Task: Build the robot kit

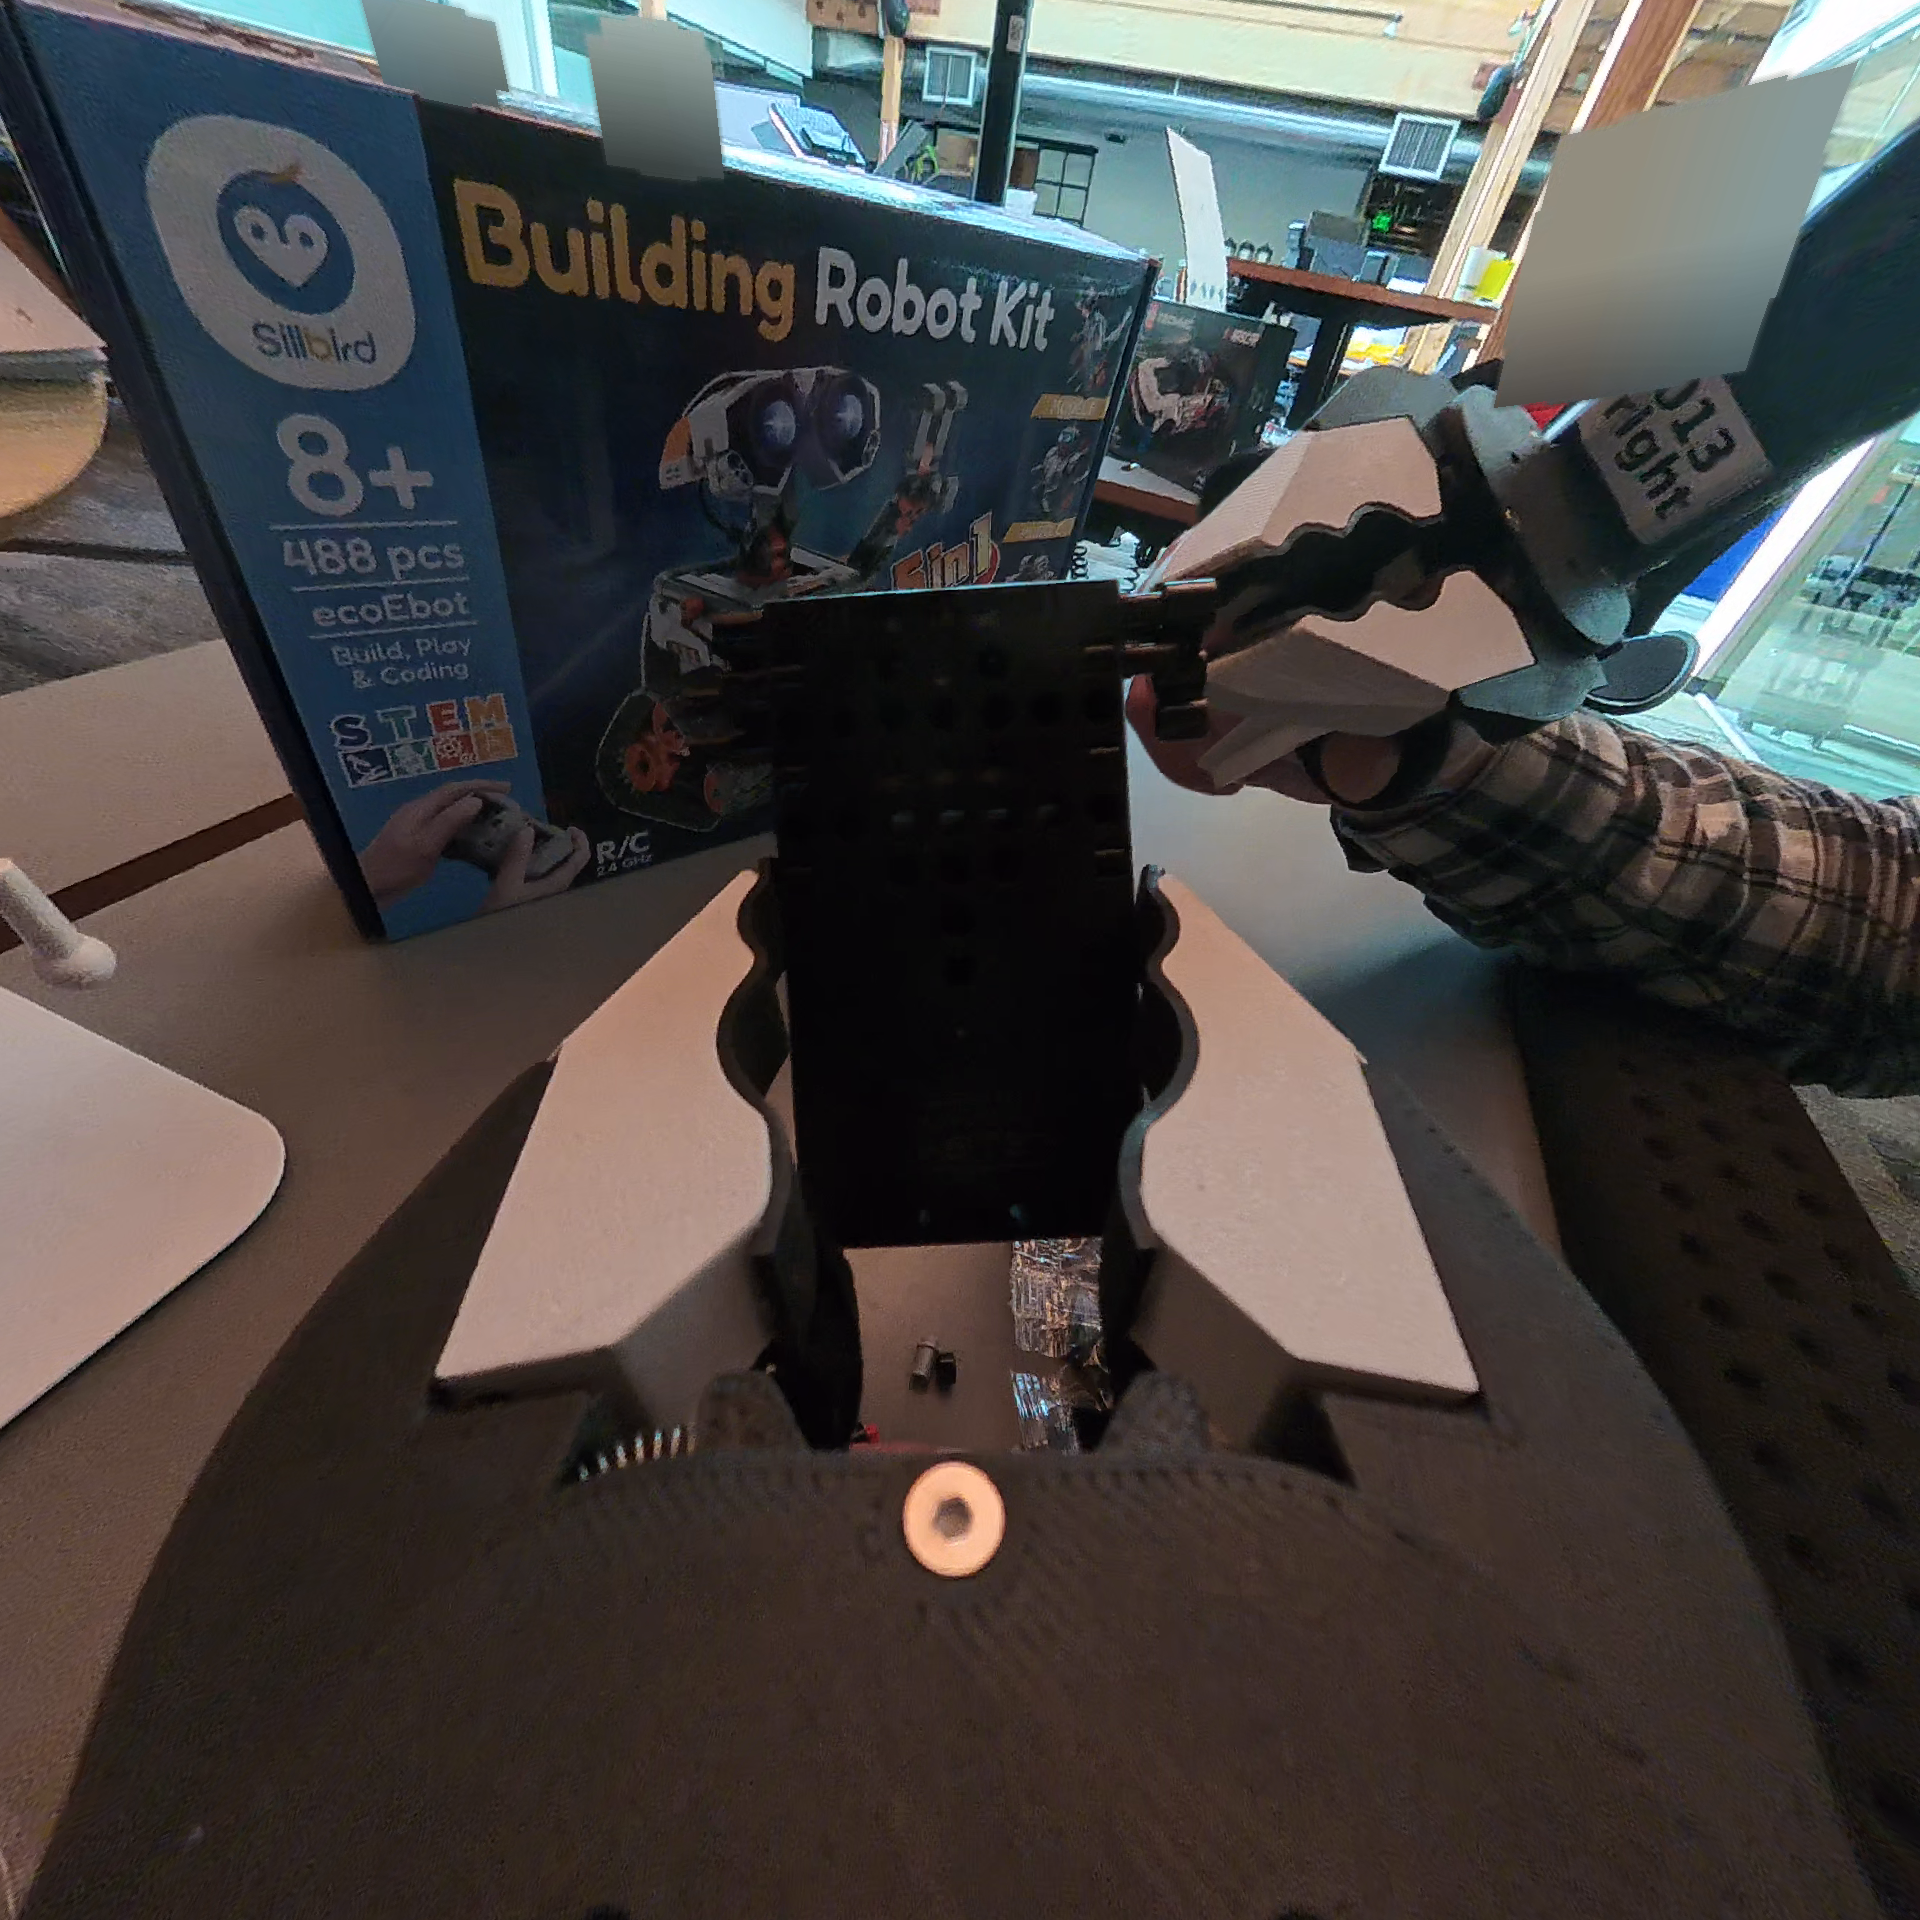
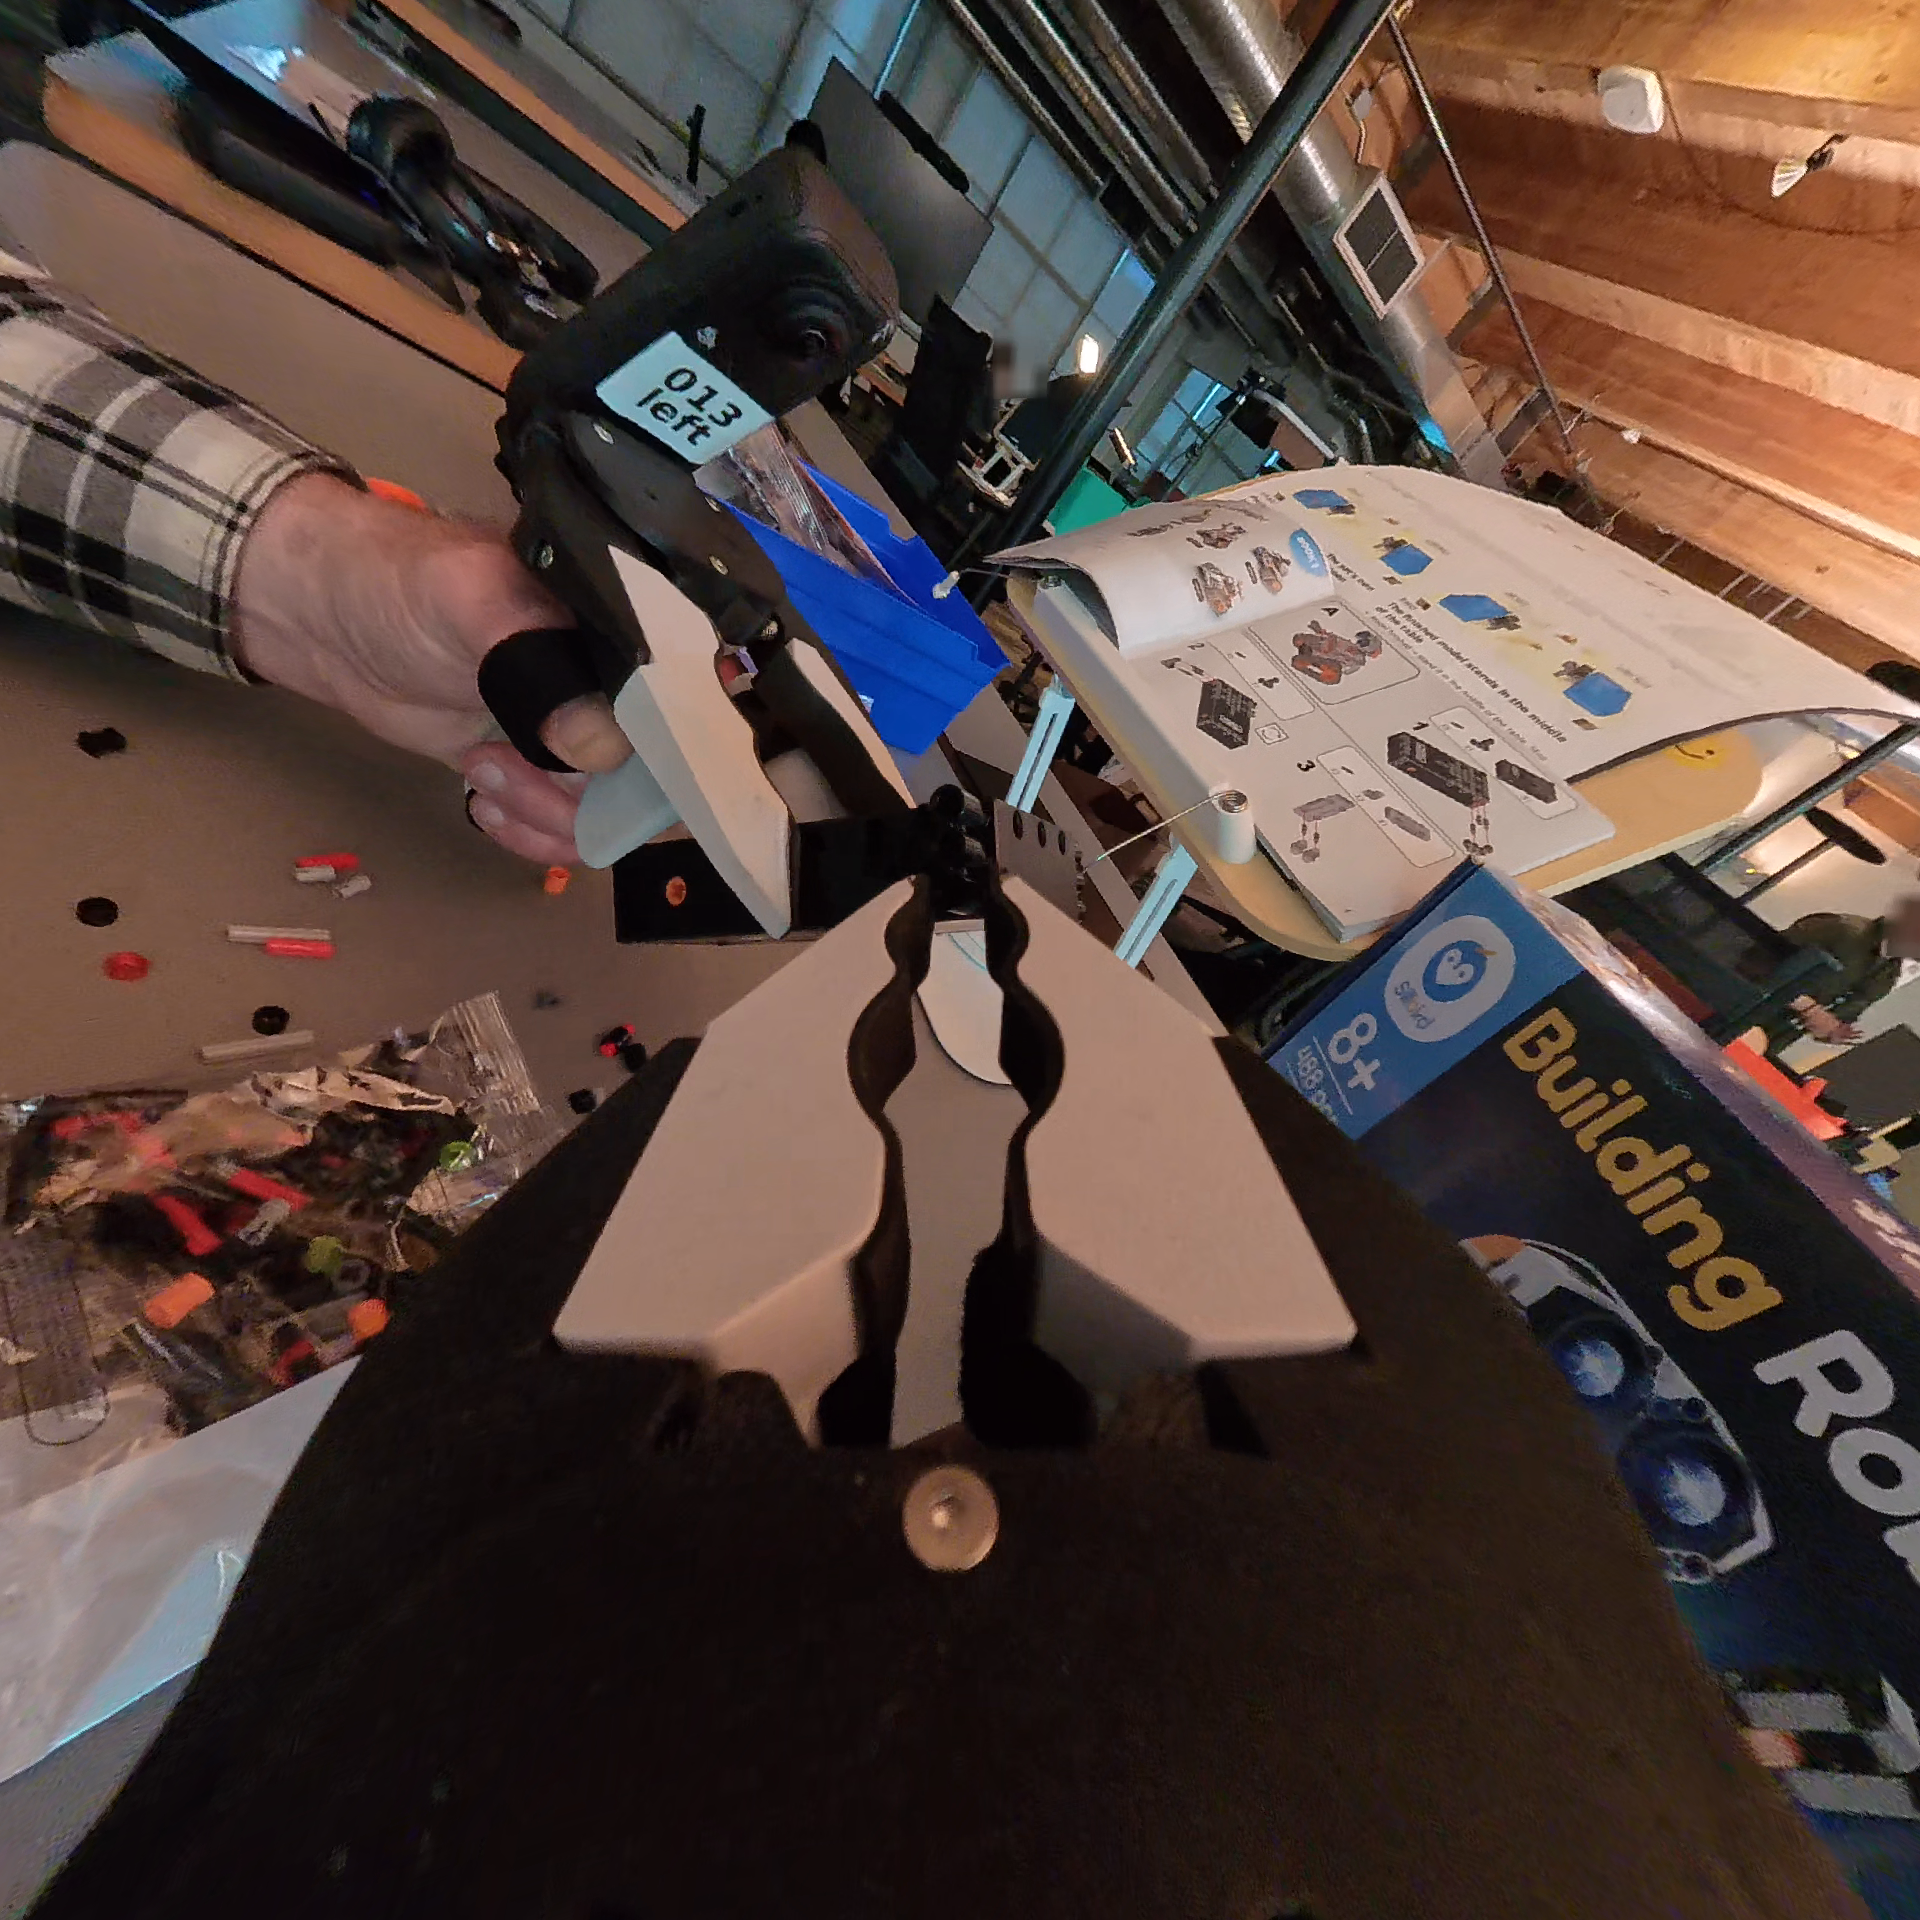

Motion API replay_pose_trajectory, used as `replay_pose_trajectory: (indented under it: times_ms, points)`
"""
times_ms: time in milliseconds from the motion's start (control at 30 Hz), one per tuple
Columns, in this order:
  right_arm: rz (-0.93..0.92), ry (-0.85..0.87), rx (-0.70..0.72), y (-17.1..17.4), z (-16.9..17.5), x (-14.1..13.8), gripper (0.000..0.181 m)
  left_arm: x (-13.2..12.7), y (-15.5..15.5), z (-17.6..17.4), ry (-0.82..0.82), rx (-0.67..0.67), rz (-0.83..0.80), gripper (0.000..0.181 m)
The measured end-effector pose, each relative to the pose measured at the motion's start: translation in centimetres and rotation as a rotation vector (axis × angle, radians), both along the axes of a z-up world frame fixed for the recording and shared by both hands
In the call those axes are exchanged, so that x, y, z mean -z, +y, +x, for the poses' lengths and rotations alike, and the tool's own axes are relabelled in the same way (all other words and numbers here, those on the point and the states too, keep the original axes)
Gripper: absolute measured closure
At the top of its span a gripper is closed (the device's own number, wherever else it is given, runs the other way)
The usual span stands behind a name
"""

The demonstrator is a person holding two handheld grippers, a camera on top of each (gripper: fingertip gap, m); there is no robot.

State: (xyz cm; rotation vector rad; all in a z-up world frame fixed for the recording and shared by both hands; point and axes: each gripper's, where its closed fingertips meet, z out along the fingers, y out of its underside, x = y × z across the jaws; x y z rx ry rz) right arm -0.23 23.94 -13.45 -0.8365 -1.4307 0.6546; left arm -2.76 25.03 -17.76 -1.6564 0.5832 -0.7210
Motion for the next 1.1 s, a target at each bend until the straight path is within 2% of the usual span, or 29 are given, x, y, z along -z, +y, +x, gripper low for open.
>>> replay_pose_trajectory:
  times_ms: [300,633,767,933,1100]
  points:
    - [-0.053,0.064,-0.084,-1.2,0.1,-0.9,0.174,-1.1,-0.8,0.1,0.03,0.021,0.073,0.116]
    - [0.001,0.042,-0.01,-0.4,-0.1,-0.4,0.174,-0.2,-0.1,0.1,0.039,0.001,0.036,0.116]
    - [0.028,-0.027,0.052,1.1,-0.1,1.1,0.169,1.2,0.8,-0.1,0.054,-0.009,-0.069,0.116]
    - [-0.005,-0.085,0.095,2.6,0.1,2.8,0.173,2.7,1.7,0.1,0.068,0.013,-0.223,0.116]
    - [-0.082,-0.145,0.133,4.0,0.4,4.1,0.173,4.3,2.1,1.2,-0.02,0.097,-0.427,0.116]
